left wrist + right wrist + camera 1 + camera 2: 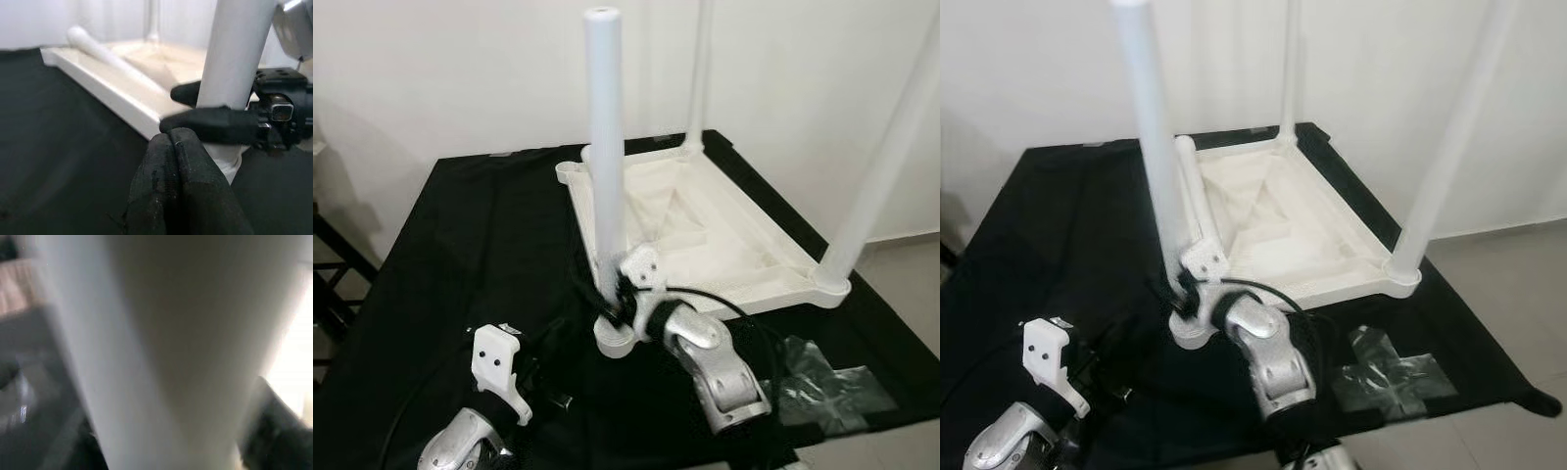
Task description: Building children table
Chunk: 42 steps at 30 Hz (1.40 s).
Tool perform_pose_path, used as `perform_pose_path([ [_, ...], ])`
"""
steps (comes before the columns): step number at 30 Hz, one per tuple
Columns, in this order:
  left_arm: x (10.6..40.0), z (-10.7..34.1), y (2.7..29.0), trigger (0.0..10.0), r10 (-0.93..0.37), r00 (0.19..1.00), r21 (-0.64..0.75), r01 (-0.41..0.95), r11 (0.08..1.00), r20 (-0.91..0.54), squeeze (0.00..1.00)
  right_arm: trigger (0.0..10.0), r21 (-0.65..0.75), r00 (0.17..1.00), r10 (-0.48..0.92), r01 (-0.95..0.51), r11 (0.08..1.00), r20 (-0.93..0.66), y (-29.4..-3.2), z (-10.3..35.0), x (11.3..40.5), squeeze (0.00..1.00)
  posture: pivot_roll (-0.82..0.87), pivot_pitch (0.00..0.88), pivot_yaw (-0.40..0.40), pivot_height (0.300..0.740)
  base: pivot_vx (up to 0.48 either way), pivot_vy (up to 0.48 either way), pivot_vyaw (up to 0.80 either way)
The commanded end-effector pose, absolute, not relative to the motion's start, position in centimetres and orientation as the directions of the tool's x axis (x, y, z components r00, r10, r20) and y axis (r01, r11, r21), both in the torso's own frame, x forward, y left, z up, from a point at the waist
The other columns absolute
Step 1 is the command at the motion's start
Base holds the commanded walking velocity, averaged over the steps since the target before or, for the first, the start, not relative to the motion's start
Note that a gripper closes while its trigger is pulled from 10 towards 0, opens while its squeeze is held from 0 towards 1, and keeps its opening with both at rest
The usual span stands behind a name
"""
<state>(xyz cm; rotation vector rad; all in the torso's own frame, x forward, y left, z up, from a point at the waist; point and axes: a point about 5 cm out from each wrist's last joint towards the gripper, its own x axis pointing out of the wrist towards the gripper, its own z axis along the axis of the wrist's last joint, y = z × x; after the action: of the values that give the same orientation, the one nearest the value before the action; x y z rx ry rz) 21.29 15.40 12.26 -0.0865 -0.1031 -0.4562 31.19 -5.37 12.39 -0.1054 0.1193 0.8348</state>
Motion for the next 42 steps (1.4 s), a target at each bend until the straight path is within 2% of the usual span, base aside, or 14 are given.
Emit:
perform_pose_path([
  [1, 21.4, 12.0, 15.6, 10.0, -0.434, 0.894, -0.062, 0.442, 0.895, 0.108, 0.00, 10.0, -0.029, 0.600, 0.796, -0.800, 0.600, -0.082, -4.5, 14.2, 31.8, 1.00, 0.01, 0.062, 0.017, 0.740, 0.000, 0.000, 0.00],
  [7, 21.5, 11.9, 15.5, 10.0, -0.432, 0.895, -0.059, 0.440, 0.896, 0.108, 0.00, 10.0, -0.046, 0.251, 0.968, -0.967, 0.250, -0.017, -4.0, 17.2, 32.8, 1.00, 0.02, 0.048, 0.015, 0.740, 0.000, 0.000, 0.00],
  [9, 21.6, 11.9, 15.5, 10.0, -0.431, 0.896, -0.059, 0.439, 0.897, 0.107, 0.00, 10.0, -0.071, 0.188, 0.982, -0.980, 0.186, -0.028, -4.2, 17.8, 33.1, 1.00, 0.02, 0.047, 0.015, 0.740, 0.000, 0.000, 0.00],
  [10, 21.5, 11.8, 15.5, 10.0, -0.431, 0.896, -0.058, 0.438, 0.897, 0.107, 0.00, 10.0, -0.073, 0.145, 0.988, -0.987, 0.142, -0.043, -4.4, 18.1, 33.4, 0.68, 0.02, 0.043, 0.013, 0.740, 0.000, 0.000, 0.00],
  [11, 21.5, 11.8, 15.4, 10.0, -0.431, 0.896, -0.058, 0.438, 0.897, 0.107, 0.00, 10.0, -0.076, 0.126, 0.990, -0.990, 0.121, -0.065, -4.7, 18.4, 33.9, 0.00, 0.02, 0.043, 0.013, 0.740, 0.000, 0.000, 0.00],
  [17, 21.5, 11.8, 15.4, 10.0, -0.431, 0.896, -0.058, 0.438, 0.897, 0.106, 0.00, 10.0, -0.032, 0.109, 0.989, -0.994, 0.106, -0.103, -5.6, 18.7, 35.3, 0.00, 0.04, 0.045, 0.011, 0.740, 0.000, 0.000, 0.00],
  [19, 21.5, 11.8, 15.4, 10.0, -0.430, 0.897, -0.058, 0.437, 0.898, 0.106, 0.00, 0.0, 0.018, 0.089, 0.993, -0.996, 0.090, -0.083, -5.8, 18.6, 35.6, 0.00, 0.04, 0.045, 0.011, 0.740, 0.000, 0.000, 0.00],
  [28, 21.4, 11.9, 15.4, 10.0, -0.431, 0.896, -0.059, 0.439, 0.897, 0.107, 0.00, 0.0, 0.034, 0.103, 0.993, -0.994, 0.105, -0.055, -6.4, 18.0, 35.7, 0.00, 0.03, 0.052, 0.017, 0.740, 0.000, 0.000, 0.00],
  [36, 21.1, 12.0, 15.4, 10.0, -0.432, 0.895, -0.061, 0.440, 0.896, 0.110, 0.00, 0.0, 0.012, 0.254, 0.965, -0.967, 0.255, -0.064, -8.6, 16.4, 35.2, 0.00, 0.02, 0.074, 0.012, 0.740, 0.000, 0.000, 0.00],
  [37, 21.0, 12.1, 15.5, 10.0, -0.432, 0.895, -0.061, 0.439, 0.896, 0.109, 0.00, 0.0, -0.037, 0.721, 0.692, -0.693, 0.720, -0.032, -8.9, 15.7, 36.4, 0.00, 0.03, 0.092, 0.008, 0.740, 0.000, 0.000, 0.00],
  [38, 20.9, 12.2, 15.6, 10.0, -0.431, 0.896, -0.060, 0.439, 0.896, 0.109, 0.00, 0.0, 0.018, 0.879, 0.472, -0.472, 0.882, -0.071, -9.6, 13.8, 34.6, 0.00, 0.03, 0.099, 0.012, 0.740, 0.000, 0.000, 0.00],
  [39, 20.8, 12.2, 15.7, 10.0, -0.432, 0.895, -0.060, 0.440, 0.896, 0.108, 0.00, 0.0, 0.048, 0.896, 0.433, -0.430, 0.901, -0.102, -8.9, 12.2, 32.0, 0.00, 0.03, 0.099, 0.012, 0.740, 0.000, 0.000, 0.00],
  [40, 20.8, 12.2, 15.8, 10.0, -0.433, 0.895, -0.060, 0.441, 0.896, 0.105, 0.00, 0.0, -0.021, 0.829, 0.545, -0.552, 0.834, -0.121, -7.0, 11.6, 29.6, 0.00, 0.02, 0.111, 0.029, 0.740, 0.000, 0.000, 0.00],
  [42, 20.7, 12.1, 15.8, 10.0, -0.435, 0.895, -0.059, 0.442, 0.895, 0.102, 0.00, 0.0, -0.009, 0.766, 0.633, -0.637, 0.771, -0.114, -6.1, 11.6, 28.7, 0.00, 0.01, 0.095, 0.027, 0.740, 0.000, 0.000, 0.00],
])
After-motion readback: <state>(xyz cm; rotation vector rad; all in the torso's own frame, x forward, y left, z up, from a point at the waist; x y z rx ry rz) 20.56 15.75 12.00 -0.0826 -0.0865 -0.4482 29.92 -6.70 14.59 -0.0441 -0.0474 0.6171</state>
